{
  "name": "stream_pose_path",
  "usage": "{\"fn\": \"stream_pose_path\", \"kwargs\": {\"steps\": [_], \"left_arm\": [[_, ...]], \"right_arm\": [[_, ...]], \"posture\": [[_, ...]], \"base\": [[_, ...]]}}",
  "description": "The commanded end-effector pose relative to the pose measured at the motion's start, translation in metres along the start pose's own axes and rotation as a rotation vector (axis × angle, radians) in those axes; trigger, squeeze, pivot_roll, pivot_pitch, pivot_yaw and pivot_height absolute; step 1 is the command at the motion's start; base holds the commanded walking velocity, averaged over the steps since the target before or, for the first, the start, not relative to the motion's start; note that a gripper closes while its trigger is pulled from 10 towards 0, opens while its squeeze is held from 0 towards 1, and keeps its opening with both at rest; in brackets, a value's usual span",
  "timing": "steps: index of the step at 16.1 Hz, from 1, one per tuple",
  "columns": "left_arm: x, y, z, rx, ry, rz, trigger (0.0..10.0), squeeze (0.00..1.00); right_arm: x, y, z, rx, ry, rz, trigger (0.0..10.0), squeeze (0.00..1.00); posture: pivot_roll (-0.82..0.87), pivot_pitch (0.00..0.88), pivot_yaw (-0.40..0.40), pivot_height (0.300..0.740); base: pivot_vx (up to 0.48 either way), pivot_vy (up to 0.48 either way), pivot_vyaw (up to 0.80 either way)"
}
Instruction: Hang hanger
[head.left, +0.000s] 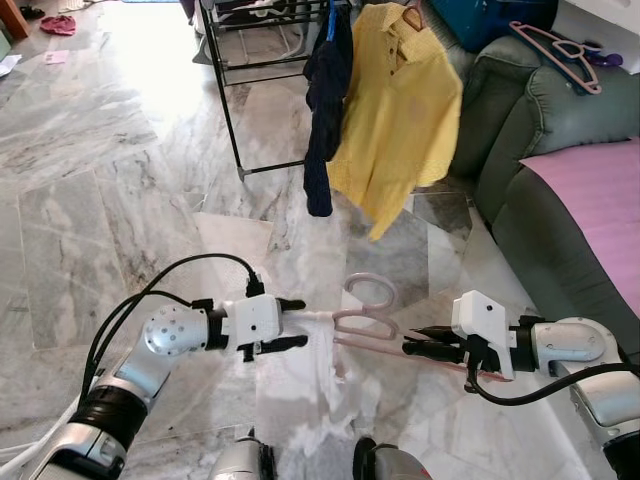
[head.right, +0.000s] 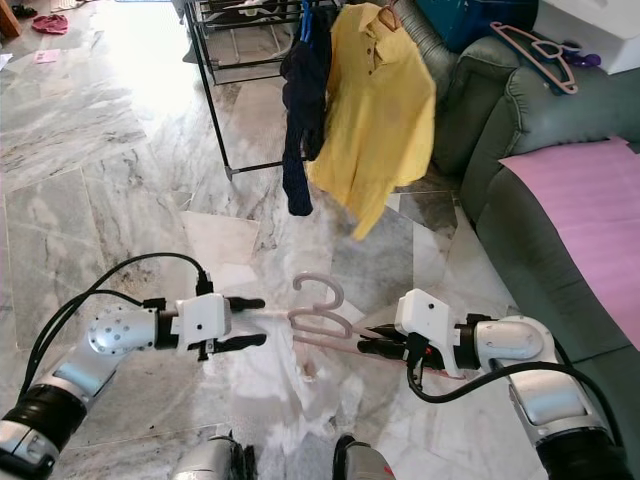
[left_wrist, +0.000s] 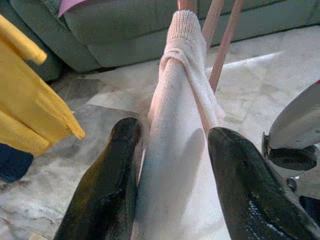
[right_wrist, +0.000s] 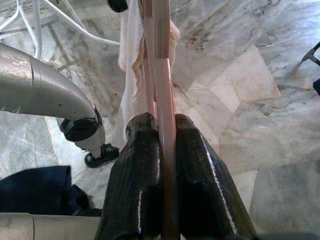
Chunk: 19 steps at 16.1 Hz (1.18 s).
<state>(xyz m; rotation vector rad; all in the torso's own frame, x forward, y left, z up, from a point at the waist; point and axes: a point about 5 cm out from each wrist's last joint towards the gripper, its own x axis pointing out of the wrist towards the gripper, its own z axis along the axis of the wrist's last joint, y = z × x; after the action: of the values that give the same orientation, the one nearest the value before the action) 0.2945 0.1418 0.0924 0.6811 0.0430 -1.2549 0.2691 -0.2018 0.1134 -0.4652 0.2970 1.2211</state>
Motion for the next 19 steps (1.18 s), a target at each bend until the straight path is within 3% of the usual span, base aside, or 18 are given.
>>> {"fn": "stream_pose_path", "kwargs": {"steps": [1,13,14,15,16,19], "left_arm": [[0.0012,-0.0059,-0.0019,-0.008,0.010,-0.040,0.0,0.00],[-0.0026,-0.0119,-0.0075,-0.071,0.056,-0.139,0.0,0.00],[-0.0019,-0.0117,-0.0071,-0.039,0.062,-0.132,0.0,0.00],[-0.0007,-0.0083,-0.0072,-0.030,0.067,-0.098,10.0,0.67],[-0.0002,-0.0071,-0.0071,-0.039,0.066,-0.095,10.0,1.00],[-0.0006,-0.0104,-0.0099,-0.017,0.093,-0.132,10.0,1.00]], "right_arm": [[-0.0004,-0.0036,0.0067,-0.026,-0.039,-0.026,10.0,0.00],[0.0045,-0.0084,0.0067,-0.044,-0.052,-0.056,10.0,0.00],[0.0044,-0.0085,0.0064,-0.045,-0.052,-0.057,10.0,0.00],[0.0048,-0.0085,0.0064,-0.047,-0.052,-0.056,10.0,0.00],[0.0049,-0.0085,0.0061,-0.049,-0.051,-0.055,10.0,0.00],[0.0051,-0.0084,0.0057,-0.053,-0.048,-0.054,10.0,0.00]], "posture": [[-0.04,0.219,0.009,0.740],[-0.03,0.211,0.021,0.740],[-0.03,0.210,0.021,0.740],[-0.03,0.209,0.021,0.740],[-0.03,0.208,0.021,0.740],[-0.03,0.208,0.022,0.740]], "base": [[0.000,0.000,0.00],[0.000,0.000,0.00],[0.000,0.000,0.00],[0.000,0.000,0.00],[0.000,0.000,0.00],[0.000,0.000,0.00]]}}
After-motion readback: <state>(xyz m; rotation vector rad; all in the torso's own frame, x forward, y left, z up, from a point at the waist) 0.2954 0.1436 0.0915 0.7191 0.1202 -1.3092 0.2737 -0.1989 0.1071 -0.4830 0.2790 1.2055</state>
